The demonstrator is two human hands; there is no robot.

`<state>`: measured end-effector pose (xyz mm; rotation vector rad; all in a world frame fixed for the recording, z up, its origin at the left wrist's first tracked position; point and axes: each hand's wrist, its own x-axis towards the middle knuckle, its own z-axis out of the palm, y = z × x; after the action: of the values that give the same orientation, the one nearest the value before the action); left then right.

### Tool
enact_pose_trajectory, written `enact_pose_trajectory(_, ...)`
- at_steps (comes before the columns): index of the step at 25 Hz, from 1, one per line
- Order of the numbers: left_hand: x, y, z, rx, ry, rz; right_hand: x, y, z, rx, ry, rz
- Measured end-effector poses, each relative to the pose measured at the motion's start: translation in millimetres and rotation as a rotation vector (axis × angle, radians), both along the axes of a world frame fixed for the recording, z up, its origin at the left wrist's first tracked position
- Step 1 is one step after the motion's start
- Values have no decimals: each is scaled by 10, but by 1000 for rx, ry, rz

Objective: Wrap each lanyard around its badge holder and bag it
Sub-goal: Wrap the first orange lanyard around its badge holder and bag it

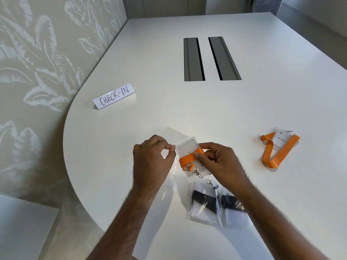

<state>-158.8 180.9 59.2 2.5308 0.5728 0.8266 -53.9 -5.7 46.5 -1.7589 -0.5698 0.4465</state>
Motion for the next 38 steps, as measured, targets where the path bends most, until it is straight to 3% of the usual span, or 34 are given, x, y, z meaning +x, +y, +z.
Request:
enact_pose_trajectory(9,98,-249,36,-72,-47,-37,-17,35,-17,-36,37,88)
enact_pose_trajectory(21,107,-355,-11,-65,-77,-128,-6,38,-2,93,75,-131)
enact_pose_trajectory(30,100,-349,-53,69,-59,-185,36,13,36,336,329,-171)
enact_pose_trajectory(38,157,-291,-34,174,-87,-201,34,45,32,403,267,-187)
